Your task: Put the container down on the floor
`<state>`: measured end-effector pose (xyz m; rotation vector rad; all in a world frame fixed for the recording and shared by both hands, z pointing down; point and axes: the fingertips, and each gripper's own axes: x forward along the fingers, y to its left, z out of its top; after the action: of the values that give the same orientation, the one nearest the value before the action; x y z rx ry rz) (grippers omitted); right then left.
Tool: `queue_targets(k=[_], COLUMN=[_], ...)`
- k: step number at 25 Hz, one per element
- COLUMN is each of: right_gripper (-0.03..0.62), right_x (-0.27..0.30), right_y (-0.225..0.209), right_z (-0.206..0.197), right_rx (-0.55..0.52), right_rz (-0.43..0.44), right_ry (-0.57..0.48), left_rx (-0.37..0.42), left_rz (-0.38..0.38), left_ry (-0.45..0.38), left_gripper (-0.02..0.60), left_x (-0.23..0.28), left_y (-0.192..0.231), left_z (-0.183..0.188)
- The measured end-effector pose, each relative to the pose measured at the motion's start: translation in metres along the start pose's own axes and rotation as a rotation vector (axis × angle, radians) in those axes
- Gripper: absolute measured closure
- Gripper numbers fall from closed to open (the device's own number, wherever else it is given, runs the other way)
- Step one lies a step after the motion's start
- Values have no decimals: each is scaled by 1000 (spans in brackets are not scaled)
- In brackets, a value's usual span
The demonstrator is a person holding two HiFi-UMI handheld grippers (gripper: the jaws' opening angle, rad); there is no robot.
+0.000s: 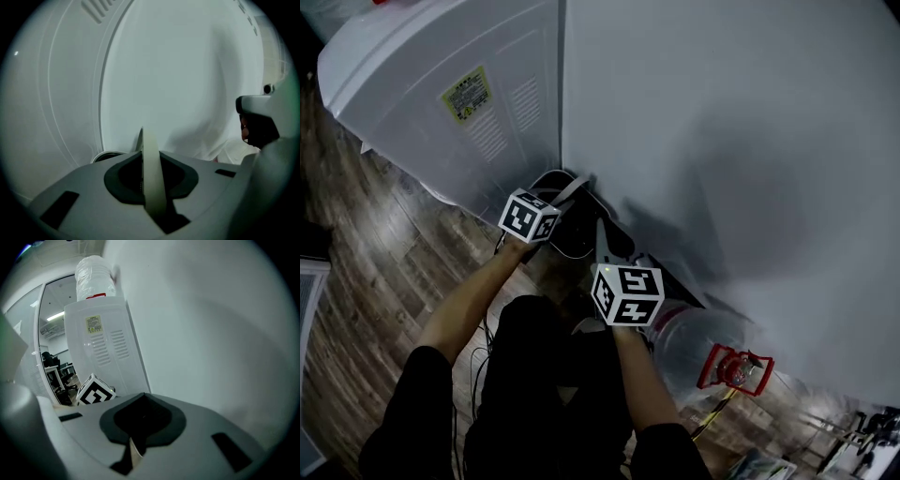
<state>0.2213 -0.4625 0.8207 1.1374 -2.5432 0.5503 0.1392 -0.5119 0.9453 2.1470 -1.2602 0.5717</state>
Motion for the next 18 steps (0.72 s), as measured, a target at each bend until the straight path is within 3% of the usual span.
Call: queue_targets(k=[5, 10, 14, 18], right_gripper=[585, 585, 585, 585], right_x=[15, 19, 17, 18], right_y=[4, 11, 8, 5], right_z=[-21, -7, -2, -1], right_rx=[-28, -58, -65, -78], right_rz=[29, 55, 60, 60], right_ry=[7, -33, -34, -25], left_rx=[39, 31, -1, 20], left_rz=[6, 11, 10, 42], left_ry=[13, 13, -9, -37], left_gripper=[509, 509, 509, 508], left_x=[17, 33, 41, 40], left_y=[5, 14, 21, 28], left_z=[-21, -40, -40, -37])
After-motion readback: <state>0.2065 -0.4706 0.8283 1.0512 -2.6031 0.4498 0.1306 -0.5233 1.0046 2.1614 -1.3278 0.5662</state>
